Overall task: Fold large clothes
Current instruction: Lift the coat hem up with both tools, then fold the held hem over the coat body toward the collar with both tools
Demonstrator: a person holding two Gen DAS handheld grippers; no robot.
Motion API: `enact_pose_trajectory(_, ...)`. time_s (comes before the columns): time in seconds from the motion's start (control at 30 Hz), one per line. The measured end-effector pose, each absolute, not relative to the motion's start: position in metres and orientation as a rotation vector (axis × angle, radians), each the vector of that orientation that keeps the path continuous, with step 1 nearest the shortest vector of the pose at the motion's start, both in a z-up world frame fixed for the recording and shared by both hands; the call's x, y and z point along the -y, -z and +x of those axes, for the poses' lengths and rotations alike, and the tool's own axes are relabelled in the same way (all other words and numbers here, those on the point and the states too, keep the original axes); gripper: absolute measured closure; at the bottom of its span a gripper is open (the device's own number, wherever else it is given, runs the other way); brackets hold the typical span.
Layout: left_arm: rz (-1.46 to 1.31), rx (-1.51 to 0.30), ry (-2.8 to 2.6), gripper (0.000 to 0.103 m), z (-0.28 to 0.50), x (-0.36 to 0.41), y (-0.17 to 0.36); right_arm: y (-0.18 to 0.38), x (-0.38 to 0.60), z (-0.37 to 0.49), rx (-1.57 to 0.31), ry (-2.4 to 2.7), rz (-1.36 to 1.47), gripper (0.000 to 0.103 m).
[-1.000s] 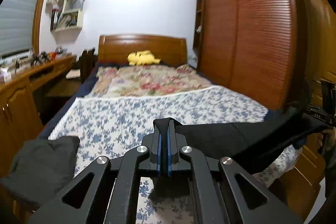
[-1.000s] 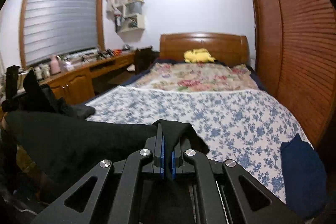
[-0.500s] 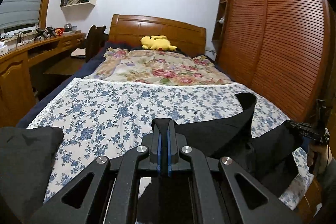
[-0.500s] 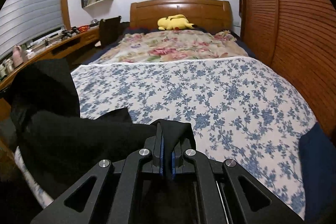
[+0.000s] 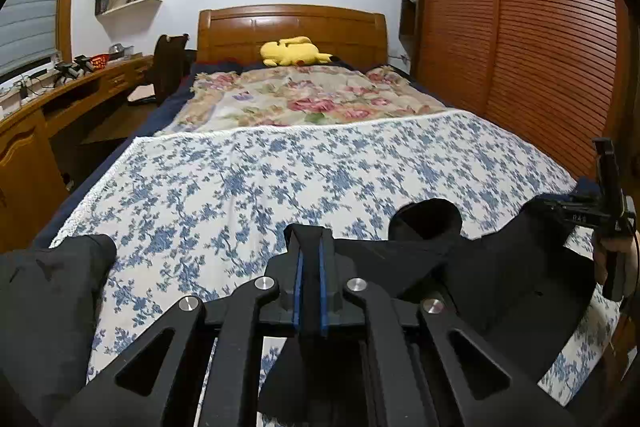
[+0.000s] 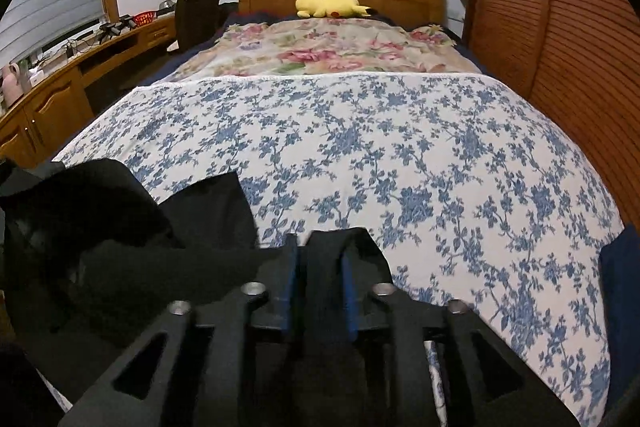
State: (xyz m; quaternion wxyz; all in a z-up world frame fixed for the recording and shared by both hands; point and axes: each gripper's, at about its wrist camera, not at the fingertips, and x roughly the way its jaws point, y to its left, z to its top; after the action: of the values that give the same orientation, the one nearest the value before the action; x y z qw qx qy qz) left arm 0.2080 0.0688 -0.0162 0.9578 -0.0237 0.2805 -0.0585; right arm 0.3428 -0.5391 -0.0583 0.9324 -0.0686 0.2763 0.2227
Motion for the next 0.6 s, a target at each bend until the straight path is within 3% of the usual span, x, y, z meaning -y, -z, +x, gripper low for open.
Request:
enact_pose_trajectory(0.03, -0.053, -0.573, 0.128, 0.093, 0.206, -0.070, 0.017, 0.057, 0.539, 0.342, -0.562, -0.458, -0.146, 0.055)
enact_pose_trajectory(0.17, -0.076, -0.569, 0.151, 0.076, 0.200, -0.078, 0.018, 0.053, 0.537, 0.342, -0.529, -0.437, -0.187, 0.038)
enact_pose_trajectory(0.27, -0.106, -0.576, 0.178, 0.071, 0.197, -0.082, 0.019, 0.050, 0.528, 0.333, -0.520, -0.469, -0.221, 0.037)
enact_pose_trajectory(0.6, -0.074, -0.596, 0.184, 0.067, 0.177, -0.089, 0.028, 0.083, 0.453, 0.296, -0.607, -0.703, -0.337, 0.036)
